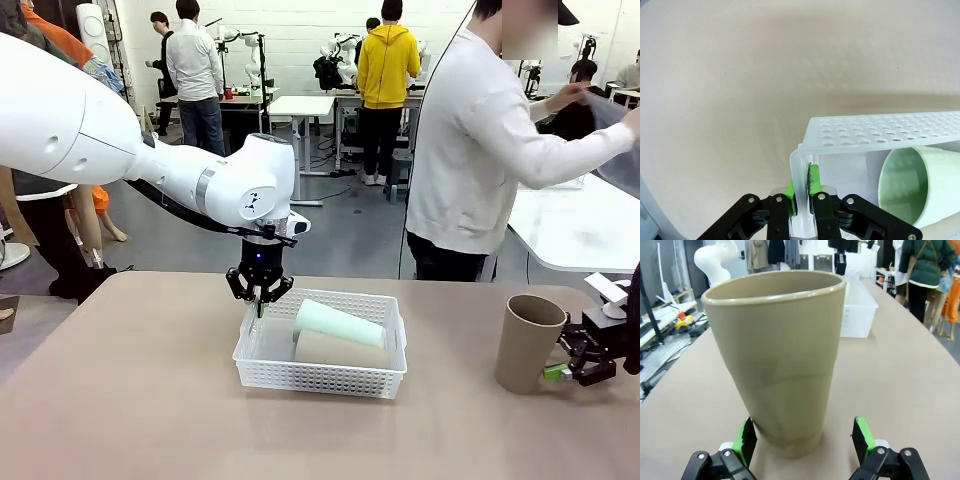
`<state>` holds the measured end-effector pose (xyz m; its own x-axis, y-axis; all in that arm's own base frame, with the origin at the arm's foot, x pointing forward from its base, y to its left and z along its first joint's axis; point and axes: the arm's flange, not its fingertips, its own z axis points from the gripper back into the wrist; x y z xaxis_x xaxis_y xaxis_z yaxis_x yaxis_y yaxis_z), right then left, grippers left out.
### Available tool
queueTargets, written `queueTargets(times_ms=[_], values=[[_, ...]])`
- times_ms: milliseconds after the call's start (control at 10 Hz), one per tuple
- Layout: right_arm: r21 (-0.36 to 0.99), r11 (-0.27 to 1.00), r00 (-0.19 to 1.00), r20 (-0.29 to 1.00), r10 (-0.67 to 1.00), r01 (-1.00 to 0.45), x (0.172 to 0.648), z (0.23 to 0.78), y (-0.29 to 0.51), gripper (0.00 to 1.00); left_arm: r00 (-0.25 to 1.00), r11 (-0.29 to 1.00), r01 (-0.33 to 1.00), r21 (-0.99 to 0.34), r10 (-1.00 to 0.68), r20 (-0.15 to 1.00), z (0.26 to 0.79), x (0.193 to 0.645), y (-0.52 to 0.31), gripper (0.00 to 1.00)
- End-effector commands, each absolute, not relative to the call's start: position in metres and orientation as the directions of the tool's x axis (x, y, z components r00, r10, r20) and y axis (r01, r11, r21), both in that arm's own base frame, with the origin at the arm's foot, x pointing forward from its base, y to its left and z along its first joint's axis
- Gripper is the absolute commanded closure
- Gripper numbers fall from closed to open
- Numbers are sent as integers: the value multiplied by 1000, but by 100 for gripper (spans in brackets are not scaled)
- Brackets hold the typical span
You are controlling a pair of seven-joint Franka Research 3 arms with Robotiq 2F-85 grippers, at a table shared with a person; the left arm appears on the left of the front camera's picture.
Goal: Clean and organize the cups into the basket.
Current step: Pick up the Reusable plastic cup from the right side of the table and stack it inside the Organizing basket in the center of the table.
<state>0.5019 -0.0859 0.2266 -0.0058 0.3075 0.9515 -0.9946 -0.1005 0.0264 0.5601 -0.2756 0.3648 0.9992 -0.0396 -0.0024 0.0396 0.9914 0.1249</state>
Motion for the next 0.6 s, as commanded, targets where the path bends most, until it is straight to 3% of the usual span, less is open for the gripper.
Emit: queueTargets(times_ms=[0,500], values=[[59,-106,23,949,315,-993,506,223,-75,0,999,990,43,135,-44,4,366,560,-275,100],[83,-143,37,954,299,-986,507,219,-57,0,999,990,43,135,-44,4,366,560,-275,100]])
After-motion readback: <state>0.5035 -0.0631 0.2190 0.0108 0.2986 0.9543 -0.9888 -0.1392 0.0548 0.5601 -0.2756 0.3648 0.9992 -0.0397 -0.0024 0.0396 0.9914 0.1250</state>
